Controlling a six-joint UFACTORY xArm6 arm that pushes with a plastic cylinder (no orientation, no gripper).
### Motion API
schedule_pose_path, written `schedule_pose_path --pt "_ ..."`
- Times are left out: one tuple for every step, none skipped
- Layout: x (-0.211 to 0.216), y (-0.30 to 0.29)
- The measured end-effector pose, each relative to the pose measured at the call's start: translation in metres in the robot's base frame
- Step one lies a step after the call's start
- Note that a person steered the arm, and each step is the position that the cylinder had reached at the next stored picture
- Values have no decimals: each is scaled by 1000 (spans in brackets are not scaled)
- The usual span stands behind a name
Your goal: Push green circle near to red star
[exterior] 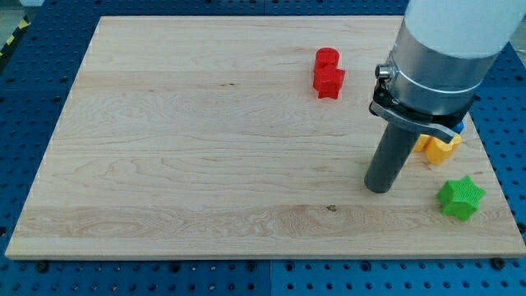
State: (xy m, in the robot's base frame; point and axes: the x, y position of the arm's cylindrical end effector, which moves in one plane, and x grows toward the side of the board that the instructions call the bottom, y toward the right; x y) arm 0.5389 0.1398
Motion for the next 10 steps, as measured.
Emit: schedule_pose_path --pt "3 1" --pt "22 8" --pt "16 8" --pt "6 8" --pt "-3 8" --pt "-23 8" --pt "-21 23" --pt "-4 53" --pt "-15 55" --pt "-33 35"
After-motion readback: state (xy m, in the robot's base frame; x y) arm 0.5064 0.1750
